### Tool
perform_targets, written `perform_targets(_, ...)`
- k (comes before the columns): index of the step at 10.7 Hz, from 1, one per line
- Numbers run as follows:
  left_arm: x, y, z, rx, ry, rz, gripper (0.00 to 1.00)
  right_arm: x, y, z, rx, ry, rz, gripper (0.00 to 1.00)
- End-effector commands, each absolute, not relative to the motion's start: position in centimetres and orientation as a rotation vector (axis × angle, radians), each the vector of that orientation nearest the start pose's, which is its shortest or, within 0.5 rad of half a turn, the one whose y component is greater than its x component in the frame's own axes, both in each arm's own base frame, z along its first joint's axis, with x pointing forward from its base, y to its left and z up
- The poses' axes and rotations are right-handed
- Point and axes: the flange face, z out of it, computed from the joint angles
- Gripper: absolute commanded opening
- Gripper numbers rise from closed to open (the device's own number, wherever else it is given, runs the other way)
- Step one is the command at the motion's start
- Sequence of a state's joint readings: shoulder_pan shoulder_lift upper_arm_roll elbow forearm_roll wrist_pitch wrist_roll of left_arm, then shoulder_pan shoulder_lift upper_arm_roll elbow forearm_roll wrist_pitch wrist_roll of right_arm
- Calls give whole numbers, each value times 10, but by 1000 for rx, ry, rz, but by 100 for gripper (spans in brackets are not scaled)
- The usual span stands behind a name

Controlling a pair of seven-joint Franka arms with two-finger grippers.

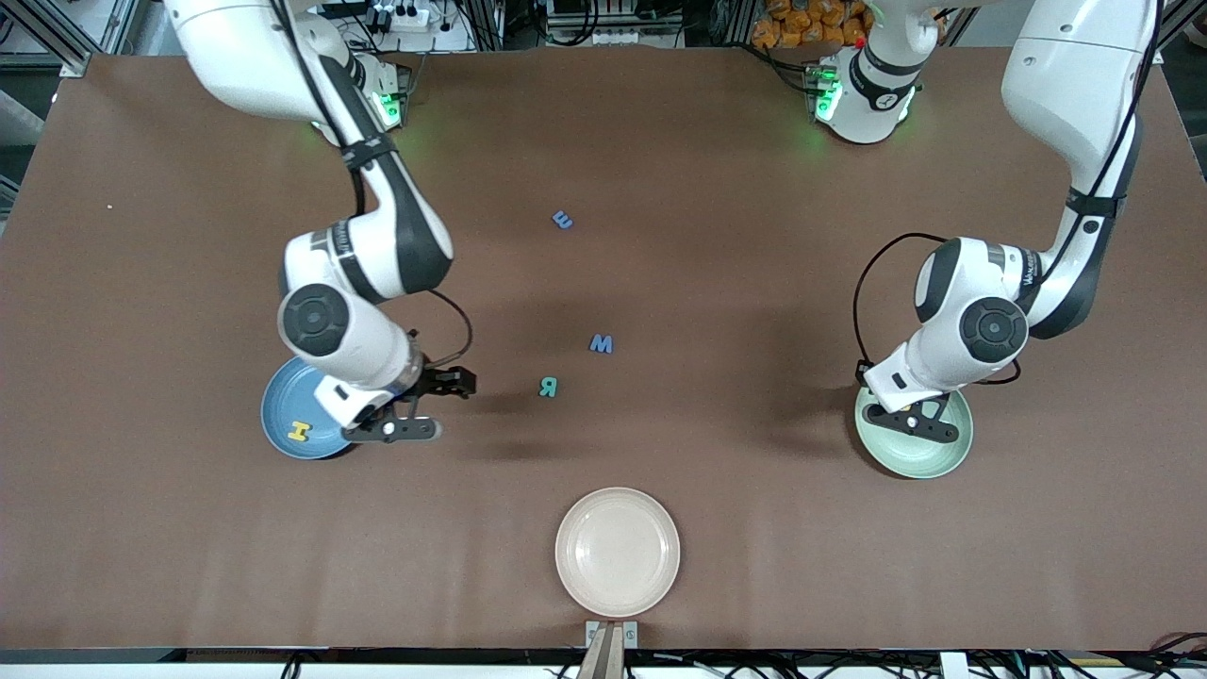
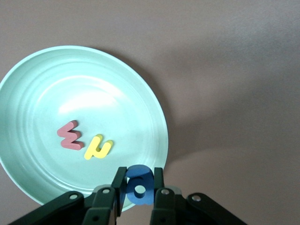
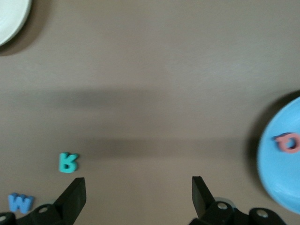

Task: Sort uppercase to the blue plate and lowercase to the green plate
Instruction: 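Put the a on the green plate while the right gripper reaches the R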

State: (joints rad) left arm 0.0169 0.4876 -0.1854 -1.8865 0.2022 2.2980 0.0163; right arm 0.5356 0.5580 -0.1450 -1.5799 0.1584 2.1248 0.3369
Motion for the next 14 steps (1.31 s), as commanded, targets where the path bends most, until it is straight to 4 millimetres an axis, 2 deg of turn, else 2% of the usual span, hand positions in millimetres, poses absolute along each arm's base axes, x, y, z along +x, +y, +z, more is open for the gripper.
perform_targets(1, 630, -83, 250, -3025, 463, 67, 45, 625, 315, 296, -3084, 118, 33, 100)
perform_targets(3, 632, -80, 253, -3024, 456, 59, 100, 617, 348, 276, -3077, 203, -9, 100)
perform_targets(6, 632, -86, 267, -3031, 450, 32, 100, 620, 374, 254, -3072, 286, -30, 100)
perform_targets(9, 627, -98, 308, -3035, 438, 21, 100, 620, 400, 233, -3072, 322, -49, 100)
perform_targets(12, 617, -117, 351, -3040, 443, -10, 100, 613, 405, 199, -3094, 311, -30, 100)
perform_targets(14, 609, -128, 380, -3057, 419, -30, 100, 605, 415, 191, -3099, 285, -26, 100)
